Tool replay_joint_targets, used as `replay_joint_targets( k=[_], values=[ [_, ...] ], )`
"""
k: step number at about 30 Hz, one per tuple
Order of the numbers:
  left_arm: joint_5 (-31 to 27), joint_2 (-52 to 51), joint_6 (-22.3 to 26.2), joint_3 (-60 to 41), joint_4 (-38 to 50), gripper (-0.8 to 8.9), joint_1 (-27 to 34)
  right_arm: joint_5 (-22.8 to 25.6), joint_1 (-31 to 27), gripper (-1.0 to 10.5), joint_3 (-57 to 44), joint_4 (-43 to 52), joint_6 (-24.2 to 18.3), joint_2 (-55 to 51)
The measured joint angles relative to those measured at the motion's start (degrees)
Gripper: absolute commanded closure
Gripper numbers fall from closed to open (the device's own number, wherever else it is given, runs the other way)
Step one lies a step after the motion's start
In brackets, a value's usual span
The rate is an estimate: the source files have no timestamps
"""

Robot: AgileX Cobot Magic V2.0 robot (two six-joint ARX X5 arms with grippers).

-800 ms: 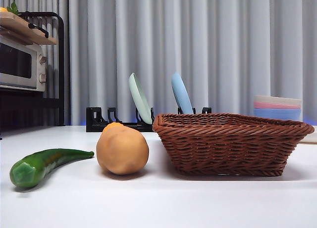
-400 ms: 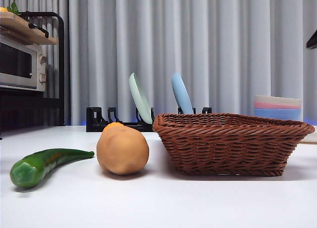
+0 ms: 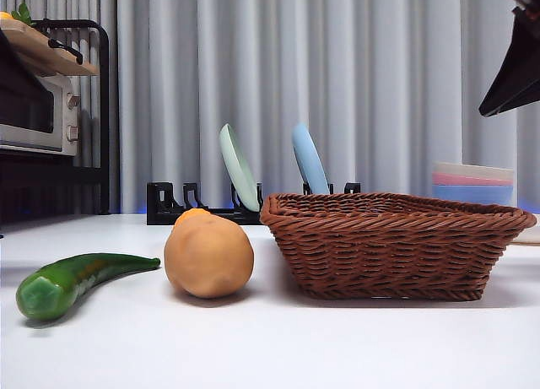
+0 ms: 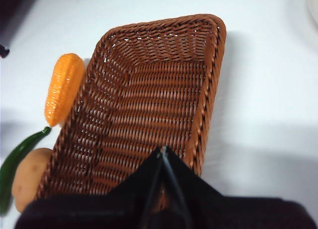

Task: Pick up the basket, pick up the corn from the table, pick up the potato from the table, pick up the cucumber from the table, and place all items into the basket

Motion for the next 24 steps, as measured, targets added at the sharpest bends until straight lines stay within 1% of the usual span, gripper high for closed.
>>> replay_joint_targets(
  k=[1,2,4,12,24],
  values=[
    [0.0,0.5,0.0,0.0,-0.1,5.18,-0.2,0.0,0.0,8.1,0.6,-0.1,-0.7,0.6],
    [0.0,0.8,0.0,0.0,-0.1,4.70,-0.3,0.0,0.0,7.6,0.9,-0.1,-1.1,1.0],
    [0.0,1.0,0.0,0.0,-0.1,4.49,-0.6,0.0,0.0,6.9,1.6,-0.1,-1.9,1.8],
    [0.0,1.0,0.0,0.0,-0.1,4.49,-0.6,0.0,0.0,6.9,4.6,-0.6,-3.1,8.0],
    [0.0,1.1,0.0,4.0,-1.4,4.49,-0.6,0.0,0.0,6.9,12.6,-0.9,-4.0,27.7]
  ],
)
